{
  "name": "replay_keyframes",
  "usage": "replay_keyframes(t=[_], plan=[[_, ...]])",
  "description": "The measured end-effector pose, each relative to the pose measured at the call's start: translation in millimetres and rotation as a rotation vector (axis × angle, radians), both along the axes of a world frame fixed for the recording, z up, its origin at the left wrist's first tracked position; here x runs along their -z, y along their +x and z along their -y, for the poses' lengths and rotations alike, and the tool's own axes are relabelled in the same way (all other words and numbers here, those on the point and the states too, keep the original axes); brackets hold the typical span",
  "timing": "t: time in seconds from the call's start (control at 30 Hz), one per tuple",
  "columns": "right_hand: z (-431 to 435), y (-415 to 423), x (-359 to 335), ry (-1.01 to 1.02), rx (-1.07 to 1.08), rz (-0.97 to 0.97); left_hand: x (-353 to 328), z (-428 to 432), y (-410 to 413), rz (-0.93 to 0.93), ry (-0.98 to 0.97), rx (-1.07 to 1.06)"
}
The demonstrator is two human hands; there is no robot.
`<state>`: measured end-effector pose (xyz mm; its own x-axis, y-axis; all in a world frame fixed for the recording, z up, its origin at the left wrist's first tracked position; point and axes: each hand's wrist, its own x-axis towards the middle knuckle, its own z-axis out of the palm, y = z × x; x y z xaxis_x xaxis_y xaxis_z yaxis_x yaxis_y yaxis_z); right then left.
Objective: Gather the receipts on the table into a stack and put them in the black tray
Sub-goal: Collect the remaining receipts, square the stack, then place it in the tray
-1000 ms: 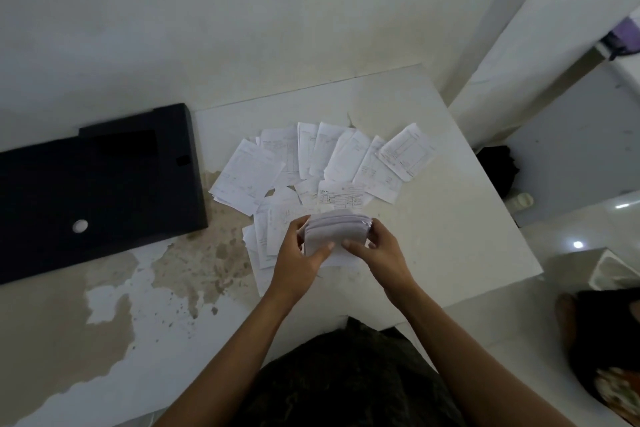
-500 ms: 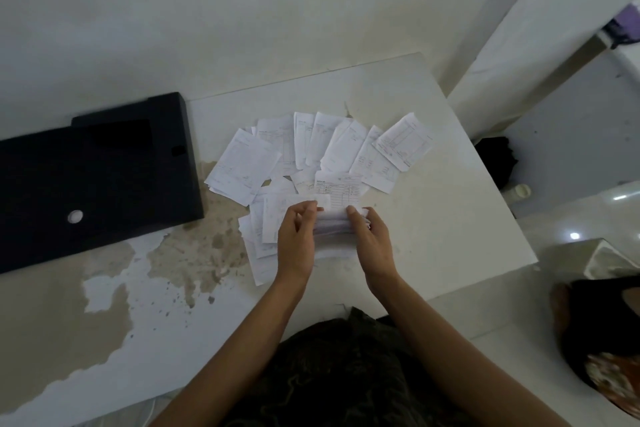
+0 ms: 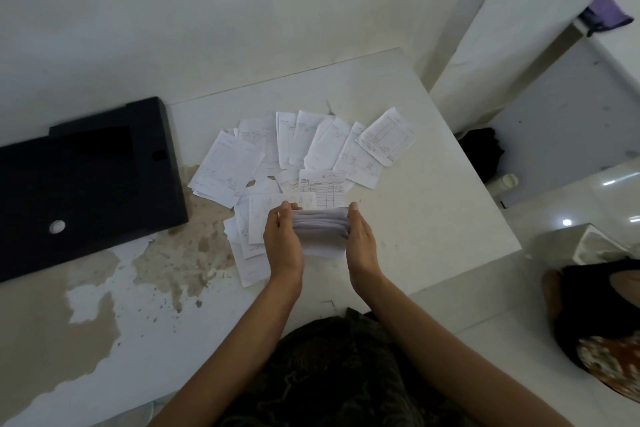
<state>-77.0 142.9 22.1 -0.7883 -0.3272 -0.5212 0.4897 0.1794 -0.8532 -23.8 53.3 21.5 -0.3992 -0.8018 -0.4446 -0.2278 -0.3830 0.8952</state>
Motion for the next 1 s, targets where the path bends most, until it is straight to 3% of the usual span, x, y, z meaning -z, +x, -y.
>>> replay_keyframes(t=[0.17,0.3,0.53,0.77,0.87,1.0], plan=[[-1.8,3.8,0.9,-0.034,-0.017,0.062,-1.8,-1.9,0.9,-0.054,0.106,-0.006],[-3.5,8.1,-1.7,-0.061,-0.099,-0.062,-2.4,-8.1,1.1,0.010,-0.065,0.125],[1.8,11.3,-4.6,0.042,-0.071,-0.109,1.5,-5.9,5.1,0.060,-0.079,0.054],[-20.3,7.5,1.6,-0.011,-0.252,-0.141,-2.1,1.8,13.7,-0.126,0.101,0.051],[-32.6,2.0,17.3,0.104,-0.390,-0.219,0.6,1.8,16.9,-0.182,0.119,0.091],[-26.7,-1.0,27.1,0.260,-0.393,-0.348,8.6,-2.7,17.1,-0.200,0.117,0.110]])
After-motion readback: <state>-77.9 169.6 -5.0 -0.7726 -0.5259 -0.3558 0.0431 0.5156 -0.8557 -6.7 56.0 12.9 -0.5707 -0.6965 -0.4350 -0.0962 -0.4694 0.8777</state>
